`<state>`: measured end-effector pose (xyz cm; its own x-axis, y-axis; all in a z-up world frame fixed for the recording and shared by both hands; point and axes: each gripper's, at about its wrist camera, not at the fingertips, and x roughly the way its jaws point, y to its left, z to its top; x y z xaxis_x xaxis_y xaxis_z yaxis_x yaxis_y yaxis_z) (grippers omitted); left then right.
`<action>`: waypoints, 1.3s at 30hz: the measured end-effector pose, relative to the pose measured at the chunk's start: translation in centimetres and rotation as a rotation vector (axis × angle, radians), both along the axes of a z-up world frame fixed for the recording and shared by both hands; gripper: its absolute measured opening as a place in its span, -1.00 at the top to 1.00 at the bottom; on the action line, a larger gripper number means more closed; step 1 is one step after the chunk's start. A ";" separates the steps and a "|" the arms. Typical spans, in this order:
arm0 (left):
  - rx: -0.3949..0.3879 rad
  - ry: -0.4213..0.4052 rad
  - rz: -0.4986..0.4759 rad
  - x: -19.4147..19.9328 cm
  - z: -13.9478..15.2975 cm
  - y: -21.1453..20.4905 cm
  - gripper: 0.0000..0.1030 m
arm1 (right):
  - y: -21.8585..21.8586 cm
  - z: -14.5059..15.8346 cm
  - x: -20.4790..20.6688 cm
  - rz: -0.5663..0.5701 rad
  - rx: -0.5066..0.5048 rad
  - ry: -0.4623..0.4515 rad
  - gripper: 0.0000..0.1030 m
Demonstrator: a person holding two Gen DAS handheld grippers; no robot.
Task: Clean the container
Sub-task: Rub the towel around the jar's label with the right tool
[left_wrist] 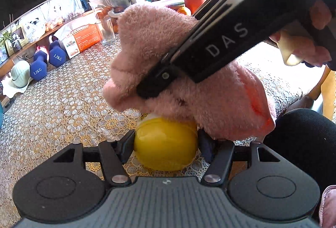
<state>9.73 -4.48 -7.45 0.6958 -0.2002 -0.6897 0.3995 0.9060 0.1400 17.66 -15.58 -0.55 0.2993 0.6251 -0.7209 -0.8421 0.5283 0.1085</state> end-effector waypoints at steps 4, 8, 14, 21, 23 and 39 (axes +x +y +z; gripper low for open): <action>-0.020 0.009 0.011 0.1 0.0 0.1 -0.21 | -1.2 -0.1 1.2 -0.068 -0.005 -0.011 0.66; -0.077 0.051 0.041 0.5 0.0 0.8 -0.23 | -2.5 -0.5 2.2 -0.124 0.015 0.011 0.66; -0.286 0.172 0.089 1.4 -0.1 3.1 -0.43 | -3.4 -0.7 2.2 -0.150 0.038 0.022 0.66; -0.458 0.231 0.125 1.7 -0.1 4.4 -0.47 | -4.3 -1.0 2.0 -0.187 0.058 0.025 0.66; -0.437 0.223 0.136 1.8 -0.2 4.1 -0.44 | -4.8 -1.1 2.0 -0.206 0.064 0.028 0.66; -0.067 -0.021 0.028 0.3 2.1 0.7 -0.22 | -8.5 1.9 1.1 -0.240 0.113 -0.032 0.67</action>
<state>10.04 -3.74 -5.37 0.7163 -0.2256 -0.6603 0.3712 0.9245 0.0868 18.73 -24.03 1.36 0.4703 0.6091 -0.6386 -0.6980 0.6995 0.1533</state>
